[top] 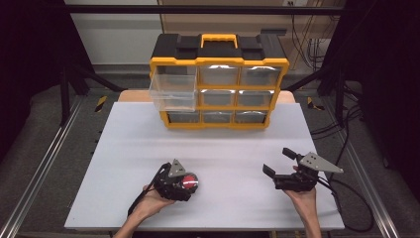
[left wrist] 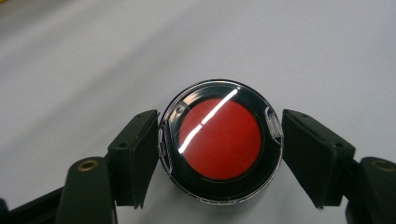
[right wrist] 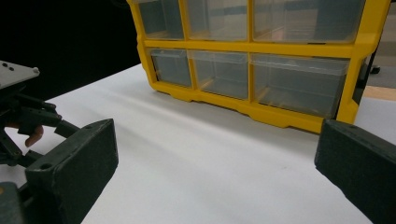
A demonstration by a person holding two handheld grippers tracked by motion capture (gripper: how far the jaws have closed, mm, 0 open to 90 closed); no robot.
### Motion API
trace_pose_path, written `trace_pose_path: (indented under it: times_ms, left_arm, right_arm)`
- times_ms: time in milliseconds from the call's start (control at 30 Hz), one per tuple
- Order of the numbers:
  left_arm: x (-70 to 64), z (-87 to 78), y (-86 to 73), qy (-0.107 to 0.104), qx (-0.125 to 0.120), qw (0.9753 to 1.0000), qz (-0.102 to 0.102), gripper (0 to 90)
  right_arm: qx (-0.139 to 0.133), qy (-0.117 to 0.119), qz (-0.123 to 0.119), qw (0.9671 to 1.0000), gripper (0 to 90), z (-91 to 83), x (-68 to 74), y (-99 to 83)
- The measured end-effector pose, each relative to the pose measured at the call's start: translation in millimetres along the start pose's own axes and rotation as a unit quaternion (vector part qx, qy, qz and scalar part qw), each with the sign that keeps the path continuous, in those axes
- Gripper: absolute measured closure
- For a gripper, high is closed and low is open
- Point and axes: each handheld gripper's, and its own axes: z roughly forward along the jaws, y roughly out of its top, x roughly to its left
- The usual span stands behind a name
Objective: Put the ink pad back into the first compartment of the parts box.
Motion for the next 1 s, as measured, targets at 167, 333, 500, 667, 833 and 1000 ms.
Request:
trace_pose_path:
  times_ms: [167,333,500,667,833,1000]
  left_arm:
    - [0.9,-5.1,0.8,0.002,-0.006,1.0000,0.000,29.2]
    - [1.2,-9.3,1.6,0.002,-0.011,0.9999,0.000,29.3]
    - [1.2,-13.9,3.2,0.003,-0.016,0.9999,0.000,29.3]
    - [1.4,-18.7,4.7,0.005,-0.021,0.9998,0.000,29.3]
    - [1.6,-24.0,6.9,0.005,-0.028,0.9996,0.001,29.3]
    - [1.7,-30.4,9.7,0.006,-0.037,0.9993,0.000,29.2]
  right_arm:
    - [0.000,0.000,0.000,1.0000,0.3,0.0,0.0,-0.1]
    - [0.001,0.000,0.000,1.0000,0.3,0.1,0.0,-0.1]
    - [0.000,0.000,0.000,1.0000,0.3,0.0,-0.1,0.0]
    - [0.001,0.000,0.000,1.0000,0.3,0.1,-0.1,-0.1]
    - [0.001,0.000,0.000,1.0000,0.3,0.0,0.0,-0.1]
    - [0.001,0.000,0.000,1.0000,0.3,-0.3,-0.2,0.1]
